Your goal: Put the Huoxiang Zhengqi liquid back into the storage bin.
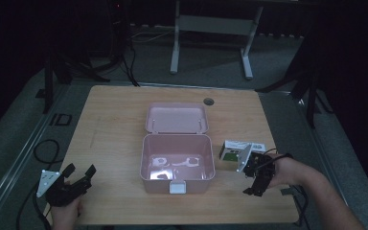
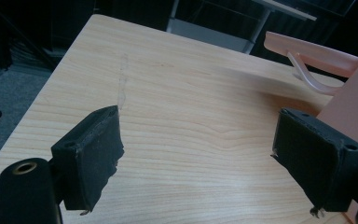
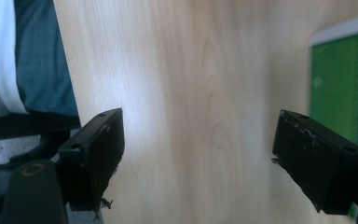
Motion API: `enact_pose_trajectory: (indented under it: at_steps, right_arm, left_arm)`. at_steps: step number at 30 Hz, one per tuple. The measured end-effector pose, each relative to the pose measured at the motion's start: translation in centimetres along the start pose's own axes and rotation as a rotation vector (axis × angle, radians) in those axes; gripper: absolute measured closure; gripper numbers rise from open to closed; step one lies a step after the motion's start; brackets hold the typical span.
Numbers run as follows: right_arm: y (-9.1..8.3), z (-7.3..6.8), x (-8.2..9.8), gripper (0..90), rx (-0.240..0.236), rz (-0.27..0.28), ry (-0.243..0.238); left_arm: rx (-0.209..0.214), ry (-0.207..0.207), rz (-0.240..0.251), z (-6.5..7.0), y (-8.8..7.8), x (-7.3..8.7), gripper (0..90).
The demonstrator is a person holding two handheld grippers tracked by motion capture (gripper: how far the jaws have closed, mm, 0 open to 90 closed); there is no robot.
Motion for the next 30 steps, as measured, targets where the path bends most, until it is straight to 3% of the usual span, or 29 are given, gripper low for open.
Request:
enact_pose_trajectory:
  at_steps: [7,12,17,22,26,30]
  right_arm:
    - [-1.8,2.6,-1.3,20.4,0.028,-0.012,-0.03]
    - [-2.5,4.6,-1.6,21.9,0.074,-0.031,-0.034]
    - [-2.2,6.3,-1.2,23.8,0.114,-0.038,-0.032]
    - [-1.9,8.1,-1.1,33.9,0.139,-0.055,-0.065]
    - [-1.7,8.9,-1.5,36.6,0.129,-0.061,-0.087]
    - [-0.8,10.7,-1.6,38.0,0.122,-0.104,-0.098]
  left_arm:
    - [0.003,0.0,0.004,0.0,-0.1,-0.1,15.8]
    - [0.004,-0.001,0.007,0.0,-0.1,-0.1,15.8]
    - [0.001,0.003,0.014,-0.1,-0.2,-0.2,15.8]
    - [0.004,0.004,0.014,0.0,-0.1,-0.2,15.8]
    - [0.006,0.017,0.003,0.2,0.1,-0.1,15.8]
    - [0.011,0.022,-0.001,0.3,0.1,0.0,15.8]
Point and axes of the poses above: each handheld gripper's, and its own axes: y roughly forward along the jaws, x roughly out of its underside, z roughly to its right, the point moved 7 cm from there along y, roughly forward along the jaws, and after that the axes turned 7 degrees about x, right-handed, at the moved point
